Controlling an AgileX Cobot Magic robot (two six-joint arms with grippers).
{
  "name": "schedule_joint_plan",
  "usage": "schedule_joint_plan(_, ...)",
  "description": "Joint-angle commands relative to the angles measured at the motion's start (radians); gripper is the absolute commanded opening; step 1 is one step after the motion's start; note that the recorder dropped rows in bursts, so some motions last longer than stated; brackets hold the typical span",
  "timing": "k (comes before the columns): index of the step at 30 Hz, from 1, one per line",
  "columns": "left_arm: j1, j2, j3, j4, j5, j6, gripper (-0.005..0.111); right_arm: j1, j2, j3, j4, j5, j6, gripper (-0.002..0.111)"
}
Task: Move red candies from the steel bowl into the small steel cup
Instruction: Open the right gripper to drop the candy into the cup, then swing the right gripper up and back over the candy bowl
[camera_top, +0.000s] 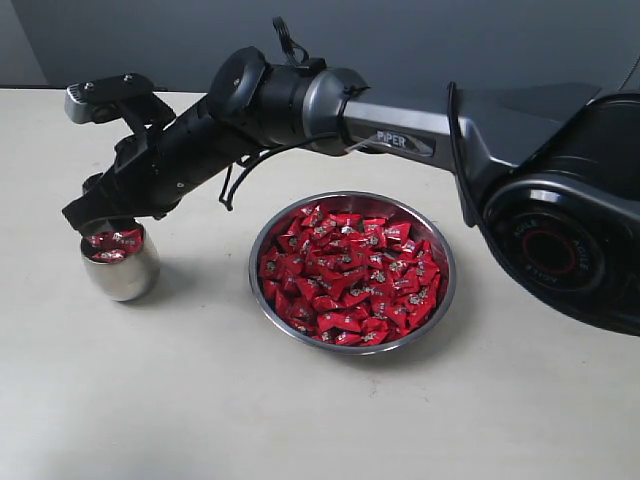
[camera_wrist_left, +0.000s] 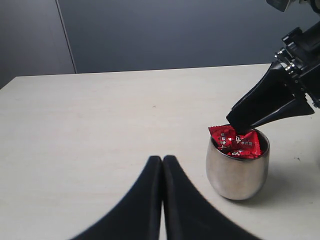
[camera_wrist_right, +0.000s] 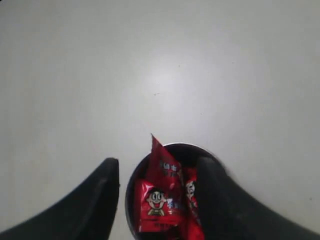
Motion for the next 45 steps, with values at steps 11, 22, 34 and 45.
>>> schedule_joint_plan(11,0.001,-0.004,0.004,-0.002,-0.002,-0.002,0.000,-0.019,-0.106,-0.006,-0.096,-0.034,0.013,0.031)
schedule_joint_plan(22,0.001,-0.004,0.004,-0.002,-0.002,-0.002,0.000,-0.063,-0.129,-0.006,-0.138,-0.019,0.116,-0.001)
schedule_joint_plan(34,0.001,-0.004,0.004,-0.002,-0.002,-0.002,0.000,-0.133,-0.216,0.179,-0.232,-0.137,0.219,-0.001)
schedule_joint_plan(45,0.001,-0.004,0.004,-0.002,-0.002,-0.002,0.000,-0.243,-0.416,0.607,-0.138,-0.321,0.102,-0.001)
